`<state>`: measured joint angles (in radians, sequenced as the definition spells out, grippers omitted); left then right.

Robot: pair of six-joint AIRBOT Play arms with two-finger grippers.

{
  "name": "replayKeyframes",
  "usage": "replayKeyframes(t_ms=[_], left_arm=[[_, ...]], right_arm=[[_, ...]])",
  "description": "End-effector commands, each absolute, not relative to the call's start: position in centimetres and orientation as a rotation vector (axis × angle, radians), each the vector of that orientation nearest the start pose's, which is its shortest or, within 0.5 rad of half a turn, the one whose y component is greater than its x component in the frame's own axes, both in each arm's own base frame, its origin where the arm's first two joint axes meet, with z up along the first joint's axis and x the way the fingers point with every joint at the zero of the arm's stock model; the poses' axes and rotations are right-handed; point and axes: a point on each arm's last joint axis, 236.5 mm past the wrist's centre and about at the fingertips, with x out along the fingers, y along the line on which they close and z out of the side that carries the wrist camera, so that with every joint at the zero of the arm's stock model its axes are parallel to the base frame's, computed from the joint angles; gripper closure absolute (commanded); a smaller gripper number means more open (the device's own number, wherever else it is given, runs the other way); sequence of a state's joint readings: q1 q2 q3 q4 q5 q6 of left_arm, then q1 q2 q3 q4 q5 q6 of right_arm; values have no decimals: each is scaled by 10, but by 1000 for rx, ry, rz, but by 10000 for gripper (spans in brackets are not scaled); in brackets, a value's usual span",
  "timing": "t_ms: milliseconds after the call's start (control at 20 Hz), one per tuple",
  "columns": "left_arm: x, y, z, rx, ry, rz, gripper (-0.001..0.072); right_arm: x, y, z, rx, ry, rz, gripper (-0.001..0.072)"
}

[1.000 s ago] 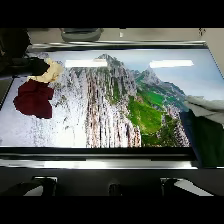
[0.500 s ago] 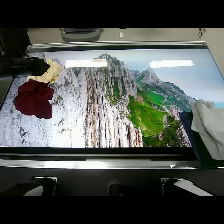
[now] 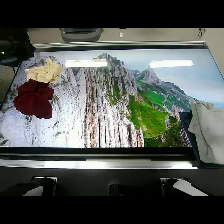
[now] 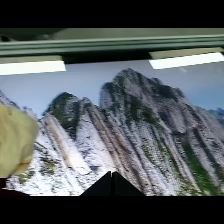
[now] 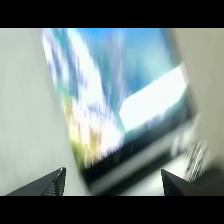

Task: Fold the shirts.

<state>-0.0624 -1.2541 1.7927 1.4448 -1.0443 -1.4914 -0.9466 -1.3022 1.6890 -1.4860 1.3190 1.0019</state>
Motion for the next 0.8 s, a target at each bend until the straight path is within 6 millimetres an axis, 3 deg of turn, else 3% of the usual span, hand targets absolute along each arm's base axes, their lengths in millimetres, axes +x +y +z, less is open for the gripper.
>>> replayKeyframes(t_ms=[0,50,100,150,200,250,300,400,450,600,750], left_arm=[[476,6,291,155,607,114,682],[471,7,252,158,751,121,678],[458,7,205,156,936,123,622],[437,0,156,143,1127,99,430],[414,-11,117,129,1276,53,295],[393,-25,85,105,1366,-13,292],[379,-40,64,42,1379,-55,293],[362,-58,42,-80,1290,-58,303],[354,-55,35,-89,1256,-24,304],[342,-43,18,-81,1276,32,304],[343,-42,18,-80,1272,33,304]], right_arm=[[399,-252,280,-210,690,-343,34],[422,-194,252,-159,766,-205,35],[435,-139,220,-133,861,-58,37],[439,-85,182,-129,982,97,37],[434,-42,145,-131,1102,224,36],[421,-6,109,-148,1225,340,37],[408,16,80,-174,1315,418,43],[391,35,39,-240,1420,469,43],[386,36,29,-271,1453,468,43],[385,35,27,-288,1461,460,41],[378,31,27,-298,1494,457,42]])
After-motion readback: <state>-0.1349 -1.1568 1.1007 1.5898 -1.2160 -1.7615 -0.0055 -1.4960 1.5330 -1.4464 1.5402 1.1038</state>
